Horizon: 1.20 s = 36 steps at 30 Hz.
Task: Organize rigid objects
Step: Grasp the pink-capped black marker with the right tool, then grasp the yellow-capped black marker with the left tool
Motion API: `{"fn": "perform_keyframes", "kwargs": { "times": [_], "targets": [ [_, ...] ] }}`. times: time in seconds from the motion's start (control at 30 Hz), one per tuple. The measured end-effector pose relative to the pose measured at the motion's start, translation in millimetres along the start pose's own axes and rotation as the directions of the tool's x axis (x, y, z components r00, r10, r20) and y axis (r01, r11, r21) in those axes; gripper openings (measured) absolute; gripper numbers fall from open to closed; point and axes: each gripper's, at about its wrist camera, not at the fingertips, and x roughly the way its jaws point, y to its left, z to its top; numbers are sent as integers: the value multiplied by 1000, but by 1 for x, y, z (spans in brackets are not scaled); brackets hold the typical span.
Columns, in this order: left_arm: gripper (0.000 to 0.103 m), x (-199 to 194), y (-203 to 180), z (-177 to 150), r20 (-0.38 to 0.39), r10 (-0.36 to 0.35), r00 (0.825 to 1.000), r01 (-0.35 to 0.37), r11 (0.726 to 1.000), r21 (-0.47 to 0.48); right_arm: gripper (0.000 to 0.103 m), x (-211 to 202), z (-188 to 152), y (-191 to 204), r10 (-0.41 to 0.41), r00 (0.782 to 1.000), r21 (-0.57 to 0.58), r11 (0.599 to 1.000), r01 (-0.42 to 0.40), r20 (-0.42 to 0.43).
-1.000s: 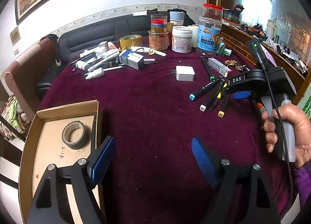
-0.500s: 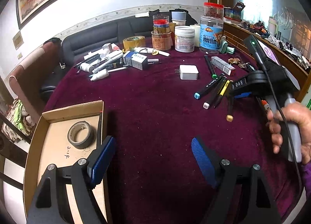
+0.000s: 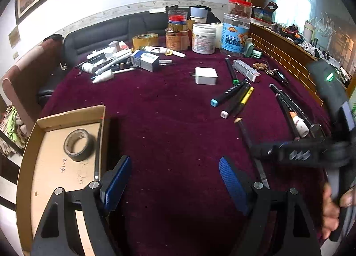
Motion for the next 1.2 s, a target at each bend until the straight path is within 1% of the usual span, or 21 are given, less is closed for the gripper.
{"fn": "perform_keyframes", "kwargs": {
  "times": [0.07, 0.13, 0.17, 0.2, 0.23, 0.27, 0.3, 0.33, 0.37, 0.4, 0.53, 0.7, 0.77, 0.83, 0.87, 0.9, 0.93, 0.97, 1.07, 1.17, 1.2],
  "targets": [
    [84, 0, -4, 1, -6, -14, 1000, 14, 1000, 4, 18, -27, 2, -3, 2, 995, -8, 1000, -1, 99],
    [84, 1, -8, 2, -15, -37, 999, 37, 999, 3, 21, -60, 2, -6, -31, 974, -35, 999, 40, 225],
    [84, 2, -11, 2, -20, -48, 999, 48, 999, 4, 37, -82, 1, -10, -32, 953, -49, 998, 49, 301],
    [84, 3, -14, 2, -25, -55, 998, 55, 998, 6, 76, -94, 1, -14, -31, 940, -54, 997, 52, 341],
    [84, 6, -18, 2, -31, -63, 998, 63, 998, 8, 94, -108, 0, -20, -37, 920, -50, 997, 61, 391],
    [84, 9, -22, 2, -40, -69, 997, 70, 998, 8, 103, -123, -3, -30, -48, 888, -37, 997, 73, 458],
    [84, 12, -25, 2, -47, -74, 996, 74, 997, 9, 103, -131, -4, -38, -78, 869, -19, 995, 100, 489],
    [84, 16, -29, 2, -58, -80, 995, 81, 997, 9, 103, -134, -4, -45, -120, 863, 2, 991, 137, 491],
    [84, 21, -34, 3, -70, -87, 994, 88, 996, 10, 103, -135, -1, -54, -163, 868, 16, 984, 176, 469],
    [84, 26, -39, 4, -80, -91, 993, 92, 996, 14, 103, -134, 1, -60, -166, 877, 18, 984, 177, 450],
    [83, 45, -62, 8, -107, -82, 991, 88, 995, 49, 102, -128, 0, -84, -129, 908, 39, 992, 124, 399],
    [83, 76, -84, 13, -173, -65, 983, 78, 994, 70, 86, -117, -6, -99, -89, 933, 44, 996, 79, 349],
    [83, 85, -91, 12, -195, -69, 978, 87, 993, 84, 84, -115, -7, -102, -75, 938, 53, 997, 60, 338],
    [75, 90, -96, 8, -197, -70, 978, 90, 992, 91, 84, -116, -5, -109, -57, 940, 67, 997, 37, 335],
    [63, 88, -97, 7, -179, -78, 981, 96, 991, 97, 84, -116, -3, -112, -49, 942, 71, 997, 27, 333],
    [55, 86, -100, 6, -167, -88, 982, 107, 988, 109, 84, -116, -1, -113, -46, 943, 72, 997, 24, 330],
    [32, 83, -101, 5, -160, -102, 982, 122, 985, 120, 84, -116, 1, -115, -45, 945, 70, 997, 23, 324],
    [16, 82, -101, 6, -161, -107, 981, 127, 984, 122, 84, -115, 3, -115, -47, 946, 70, 997, 26, 319],
    [13, 81, -95, 7, -175, -176, 969, 192, 978, 77, 83, -109, 8, -116, -44, 955, 67, 997, 26, 293],
    [13, 73, -86, 6, -161, -226, 961, 234, 971, 36, 63, -99, 16, -117, -1, 967, 78, 997, -19, 256],
    [13, 70, -84, 7, -153, -234, 960, 241, 970, 29, 59, -94, 19, -116, 18, 971, 84, 996, -39, 240]
  ]
}}
